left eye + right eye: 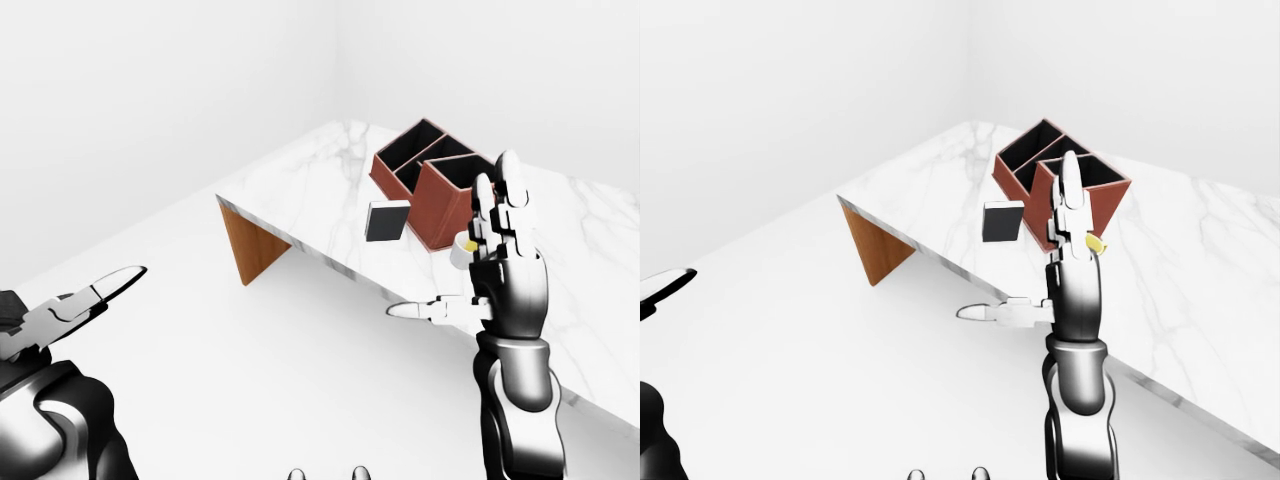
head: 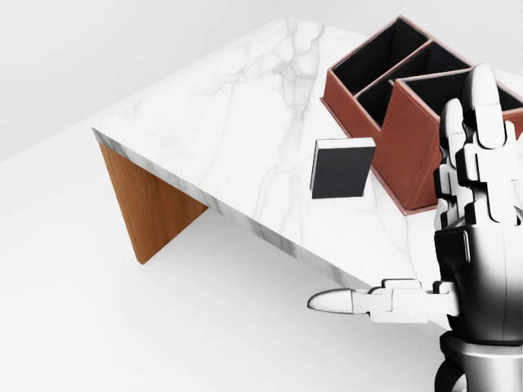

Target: Pick up the book and place it in the right compartment of the caddy.

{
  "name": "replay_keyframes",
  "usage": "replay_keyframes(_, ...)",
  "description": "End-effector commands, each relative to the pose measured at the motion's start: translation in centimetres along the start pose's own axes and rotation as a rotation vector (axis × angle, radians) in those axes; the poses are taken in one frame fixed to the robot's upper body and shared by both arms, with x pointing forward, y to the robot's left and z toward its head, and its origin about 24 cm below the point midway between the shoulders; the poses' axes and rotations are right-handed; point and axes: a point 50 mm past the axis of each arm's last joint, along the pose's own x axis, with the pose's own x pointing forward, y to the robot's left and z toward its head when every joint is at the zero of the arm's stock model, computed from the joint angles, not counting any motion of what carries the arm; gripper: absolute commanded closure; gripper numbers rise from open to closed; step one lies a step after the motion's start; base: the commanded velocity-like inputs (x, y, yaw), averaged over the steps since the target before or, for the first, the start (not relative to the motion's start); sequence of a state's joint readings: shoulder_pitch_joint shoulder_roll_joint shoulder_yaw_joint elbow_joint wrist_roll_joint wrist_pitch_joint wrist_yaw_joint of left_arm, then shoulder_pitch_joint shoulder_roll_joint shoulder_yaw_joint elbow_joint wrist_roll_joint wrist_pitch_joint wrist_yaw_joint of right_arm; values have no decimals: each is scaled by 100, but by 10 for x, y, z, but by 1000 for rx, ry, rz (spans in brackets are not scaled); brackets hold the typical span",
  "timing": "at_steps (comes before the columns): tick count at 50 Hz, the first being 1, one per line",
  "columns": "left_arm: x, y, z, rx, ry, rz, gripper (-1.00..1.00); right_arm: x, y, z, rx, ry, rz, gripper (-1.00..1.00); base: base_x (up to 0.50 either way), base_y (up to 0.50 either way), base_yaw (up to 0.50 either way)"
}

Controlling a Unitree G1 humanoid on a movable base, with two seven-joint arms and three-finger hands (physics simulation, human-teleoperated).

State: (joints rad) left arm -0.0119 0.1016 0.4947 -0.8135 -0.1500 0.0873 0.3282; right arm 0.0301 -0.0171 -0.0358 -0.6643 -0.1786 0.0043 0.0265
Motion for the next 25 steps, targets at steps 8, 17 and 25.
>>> replay_keyframes(8, 0, 0, -1, 2, 3, -1, -100, 0, 1, 2, -12, -15, 5, -100, 0, 0, 0)
replay_keyframes(17, 0, 0, -1, 2, 3, -1, -100, -1, 1, 3, -13, -19, 5, -100, 14, 11, 0)
replay_keyframes(25, 0, 0, -1, 2, 1, -1, -100, -1, 0, 3, -11, -21, 3, -100, 16, 13, 0)
